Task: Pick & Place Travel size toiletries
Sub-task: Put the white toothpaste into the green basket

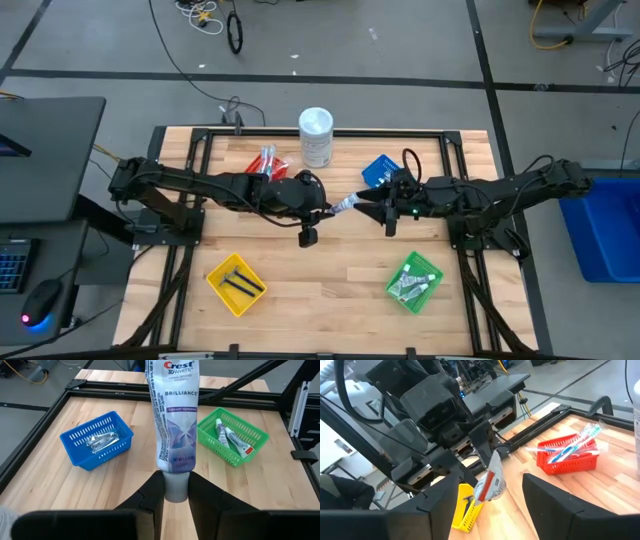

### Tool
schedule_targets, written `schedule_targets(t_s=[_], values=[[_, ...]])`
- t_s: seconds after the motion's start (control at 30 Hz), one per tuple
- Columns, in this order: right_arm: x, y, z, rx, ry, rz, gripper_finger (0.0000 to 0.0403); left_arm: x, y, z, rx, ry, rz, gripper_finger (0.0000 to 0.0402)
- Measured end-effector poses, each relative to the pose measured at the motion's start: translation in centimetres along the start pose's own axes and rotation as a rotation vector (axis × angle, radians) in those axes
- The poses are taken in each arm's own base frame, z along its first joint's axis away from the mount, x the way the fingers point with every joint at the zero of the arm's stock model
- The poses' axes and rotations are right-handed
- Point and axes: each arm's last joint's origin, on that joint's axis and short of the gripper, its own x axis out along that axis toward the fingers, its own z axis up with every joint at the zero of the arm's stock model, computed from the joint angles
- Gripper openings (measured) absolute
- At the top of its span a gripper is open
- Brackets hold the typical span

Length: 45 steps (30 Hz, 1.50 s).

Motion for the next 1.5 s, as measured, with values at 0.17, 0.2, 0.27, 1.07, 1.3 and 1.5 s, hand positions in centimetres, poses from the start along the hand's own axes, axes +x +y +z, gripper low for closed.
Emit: schedule_targets(t_s=[0.17,0.2,0.27,1.07,1.3,1.5], values=[[0.00,0.01,0.02,0.000,-0.003,-0.001,0.0203,0.00,0.00,0.00,-0.005,0.000,0.002,0.0080],[0.00,0.01,0.02,0.000,-0.003,-0.001,0.0197,0.00,0.00,0.00,-0.005,0.000,0.002,0.0078],[0.00,0.00,0.02,0.000,-0.003,-0.001,0.0183,0.00,0.00,0.00,-0.005,0.000,0.002,0.0077],[-0.01,0.01,0.02,-0.001,-0.003,0.000,0.0045,0.00,0.02,-0.11,-0.007,0.010,0.003,0.0078],[-0.03,0.01,0.03,0.000,-0.003,0.000,0.0027,0.00,0.02,-0.12,-0.006,0.011,0.004,0.0080],[-0.03,0.01,0.03,0.000,-0.003,0.000,0.0014,0.02,0.02,-0.14,-0.001,0.012,0.004,0.0081]])
